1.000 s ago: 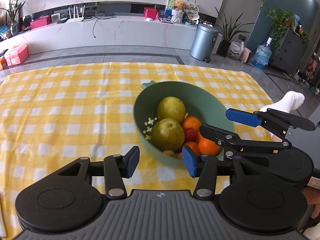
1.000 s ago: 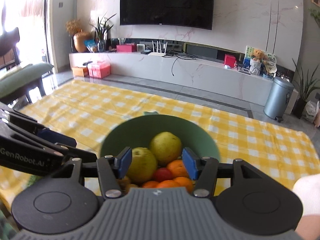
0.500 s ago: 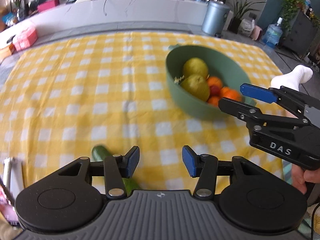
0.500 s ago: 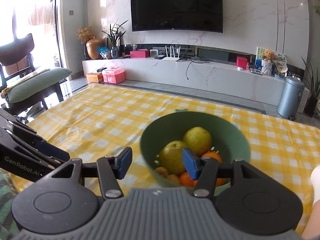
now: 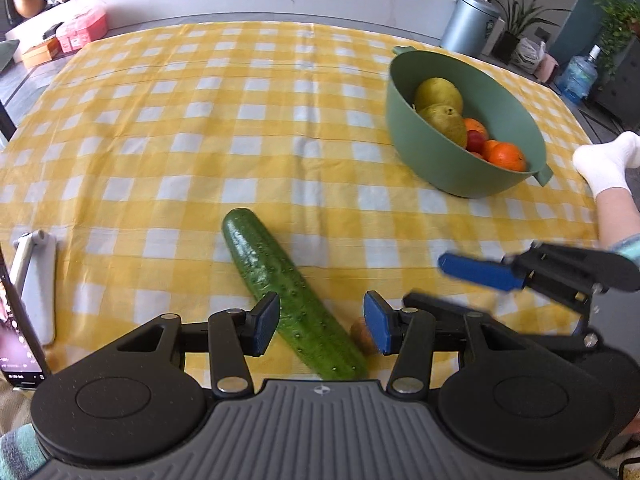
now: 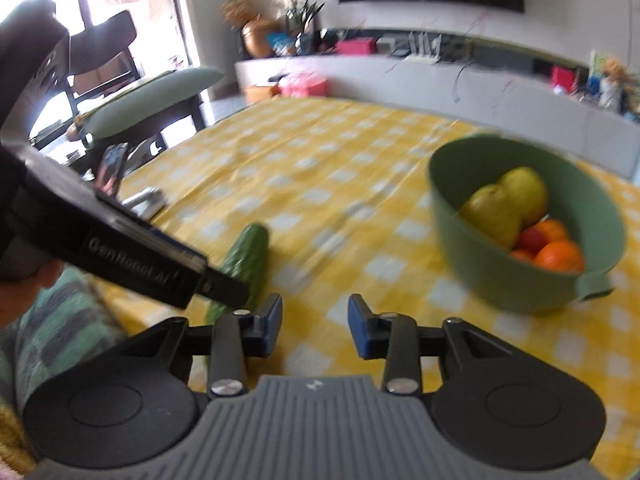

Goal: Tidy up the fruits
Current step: 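Grasp the last brown longan with the right gripper while the left gripper approaches the cucumber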

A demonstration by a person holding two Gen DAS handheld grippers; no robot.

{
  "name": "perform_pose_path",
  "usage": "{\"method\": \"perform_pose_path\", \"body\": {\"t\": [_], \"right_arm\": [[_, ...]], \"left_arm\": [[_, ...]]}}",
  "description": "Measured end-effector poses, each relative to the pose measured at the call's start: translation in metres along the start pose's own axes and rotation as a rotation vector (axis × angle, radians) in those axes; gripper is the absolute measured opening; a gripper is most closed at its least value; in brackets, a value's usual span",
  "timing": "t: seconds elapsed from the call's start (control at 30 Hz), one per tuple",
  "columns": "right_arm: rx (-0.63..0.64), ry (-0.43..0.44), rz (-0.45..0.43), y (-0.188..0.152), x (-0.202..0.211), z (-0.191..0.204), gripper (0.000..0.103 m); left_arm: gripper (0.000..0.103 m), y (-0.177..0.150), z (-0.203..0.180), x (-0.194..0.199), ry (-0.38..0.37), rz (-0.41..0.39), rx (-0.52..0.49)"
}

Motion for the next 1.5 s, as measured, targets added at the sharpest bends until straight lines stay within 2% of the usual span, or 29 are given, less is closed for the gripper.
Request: {"method": "perform_pose_path", "body": {"t": [0.2, 0.67, 0.73, 0.87, 1.0, 1.07, 1.27, 1.5], "right_arm": [[-0.077, 0.077, 0.069, -0.011, -0.020, 0.002, 0.029], [-0.268, 0.170, 0.115, -0.021, -0.036, -0.011, 0.028], [-0.314, 0.191, 0.118, -0.022, -0.038, -0.016, 0.019], [-0.361, 0.204, 0.108, -0.022, -0.040, -0.021, 0.018], [-0.313, 0.168, 0.084, -0.017, -0.033, -0.020, 0.018], [-0.284, 0.127, 0.052, -0.011, -0.025, -0.023, 0.018], [-0.168, -0.102, 0.010, -0.004, -0.008, -0.038, 0.018], [-0.130, -0.169, 0.049, -0.007, -0.014, -0.045, 0.018]], "left_arm": [[0.057, -0.006, 0.005, -0.005, 0.001, 0.022, 0.016], [0.057, -0.011, 0.012, -0.016, 0.001, 0.056, 0.068], [0.057, -0.012, 0.012, -0.017, 0.000, 0.058, 0.073], [0.057, -0.012, 0.013, -0.019, 0.001, 0.060, 0.090], [0.059, -0.011, 0.017, -0.020, 0.007, 0.059, 0.133], [0.067, -0.010, 0.020, -0.023, 0.011, 0.062, 0.179], [0.068, -0.010, 0.025, -0.033, 0.028, 0.095, 0.318], [0.069, -0.012, 0.025, -0.046, 0.021, 0.134, 0.384]]}}
Point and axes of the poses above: each gripper's, at about its wrist camera, not at the fingertips, and x roughly against the way its jaws point, z to its left, y to its top, the point moved 5 cm from there along -x, roughly the way its jaws point, and after that the axes turned 14 degrees about y, right-handed, at the moved point
